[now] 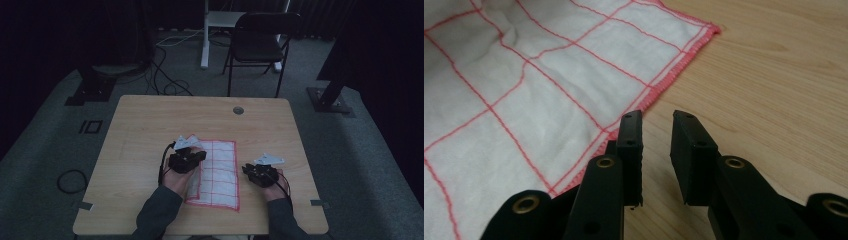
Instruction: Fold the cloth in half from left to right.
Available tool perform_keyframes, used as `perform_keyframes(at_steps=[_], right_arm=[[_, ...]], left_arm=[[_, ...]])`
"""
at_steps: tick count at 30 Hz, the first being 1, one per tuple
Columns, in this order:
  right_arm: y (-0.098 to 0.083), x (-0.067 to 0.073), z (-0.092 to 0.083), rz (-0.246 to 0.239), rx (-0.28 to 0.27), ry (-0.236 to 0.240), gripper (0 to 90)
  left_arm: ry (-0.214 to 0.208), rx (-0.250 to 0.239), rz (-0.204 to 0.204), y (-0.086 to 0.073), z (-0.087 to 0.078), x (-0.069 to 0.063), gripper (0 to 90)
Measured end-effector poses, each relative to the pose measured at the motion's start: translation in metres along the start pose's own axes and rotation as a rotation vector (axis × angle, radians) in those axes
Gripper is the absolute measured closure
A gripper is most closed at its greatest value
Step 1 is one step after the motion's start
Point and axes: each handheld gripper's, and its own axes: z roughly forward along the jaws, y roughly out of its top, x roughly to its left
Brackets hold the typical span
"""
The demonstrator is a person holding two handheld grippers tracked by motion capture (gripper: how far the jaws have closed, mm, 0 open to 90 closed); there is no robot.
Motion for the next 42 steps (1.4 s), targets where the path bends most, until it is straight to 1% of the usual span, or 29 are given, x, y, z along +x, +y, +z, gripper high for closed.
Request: perform_keyframes(at_steps=[4, 7, 11, 13, 22, 31, 35, 37, 42], right_arm=[[-0.001, -0.001, 0.001, 0.007, 0.002, -0.002, 75.2], [-0.002, -0.002, 0.001, 0.004, 0.006, -0.004, 75.2], [-0.002, -0.002, 0.002, 0.002, 0.011, -0.003, 75.2], [-0.002, -0.002, 0.002, 0.003, 0.012, -0.003, 75.2], [-0.003, -0.002, 0.003, 0.005, 0.015, -0.002, 75.4], [-0.003, -0.003, 0.004, 0.007, 0.019, -0.001, 75.5], [-0.003, -0.003, 0.004, 0.008, 0.017, -0.001, 75.5], [-0.003, -0.003, 0.004, 0.009, 0.017, -0.001, 75.5], [-0.003, -0.003, 0.004, 0.007, 0.020, 0.001, 75.6]], left_arm=[[-0.008, 0.006, 0.015, 0.000, 0.006, -0.005, 87.8], [-0.017, 0.009, 0.011, -0.001, 0.012, -0.008, 87.8], [-0.026, 0.018, 0.023, -0.001, 0.019, -0.012, 87.8], [-0.029, 0.018, 0.022, -0.001, 0.022, -0.014, 87.8], [-0.040, 0.030, 0.017, -0.005, 0.032, -0.015, 87.8], [-0.047, 0.035, 0.037, -0.002, 0.040, -0.021, 87.8], [-0.049, 0.040, 0.039, -0.002, 0.045, -0.023, 87.8], [-0.052, 0.039, 0.034, -0.002, 0.048, -0.024, 87.8], [-0.058, 0.047, 0.040, -0.002, 0.053, -0.026, 87.8]])
